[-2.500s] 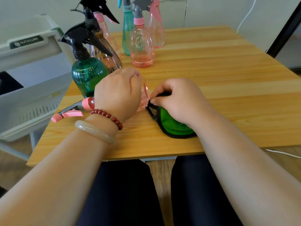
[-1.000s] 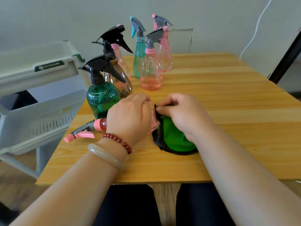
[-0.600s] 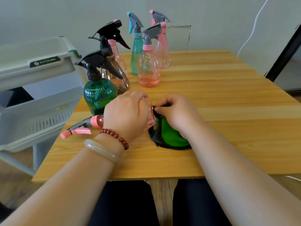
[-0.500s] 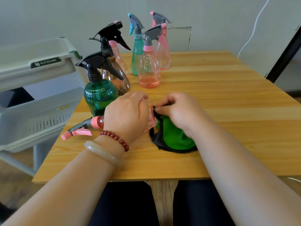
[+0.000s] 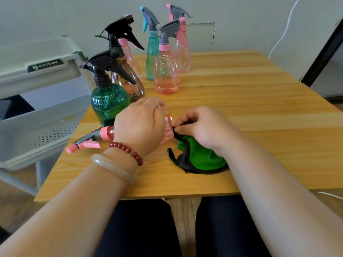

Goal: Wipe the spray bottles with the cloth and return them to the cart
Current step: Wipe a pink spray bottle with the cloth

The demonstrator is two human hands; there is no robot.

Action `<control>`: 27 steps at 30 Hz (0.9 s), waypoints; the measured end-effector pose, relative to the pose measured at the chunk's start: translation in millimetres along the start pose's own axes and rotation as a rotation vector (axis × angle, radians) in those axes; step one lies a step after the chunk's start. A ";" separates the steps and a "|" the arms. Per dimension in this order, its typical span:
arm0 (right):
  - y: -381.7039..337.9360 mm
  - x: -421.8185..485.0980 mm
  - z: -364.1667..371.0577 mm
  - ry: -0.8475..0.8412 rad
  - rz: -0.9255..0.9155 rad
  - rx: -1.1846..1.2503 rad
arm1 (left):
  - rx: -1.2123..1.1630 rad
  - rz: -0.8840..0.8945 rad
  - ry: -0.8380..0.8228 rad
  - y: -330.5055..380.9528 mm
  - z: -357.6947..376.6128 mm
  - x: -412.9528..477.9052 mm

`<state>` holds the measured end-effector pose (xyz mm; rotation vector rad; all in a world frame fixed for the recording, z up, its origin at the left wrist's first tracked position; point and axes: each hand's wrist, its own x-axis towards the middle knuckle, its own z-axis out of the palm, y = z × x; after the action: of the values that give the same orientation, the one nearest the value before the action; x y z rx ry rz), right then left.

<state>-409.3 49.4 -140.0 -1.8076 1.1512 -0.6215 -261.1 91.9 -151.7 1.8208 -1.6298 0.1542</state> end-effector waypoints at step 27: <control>-3.3 9.0 14.8 0.232 -0.060 0.029 | -0.012 -0.016 0.012 0.7 1.0 0.5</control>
<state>-392.4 48.0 -144.8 -1.7846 1.2364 -0.8974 -262.0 90.9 -151.9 1.8195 -1.6042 0.1477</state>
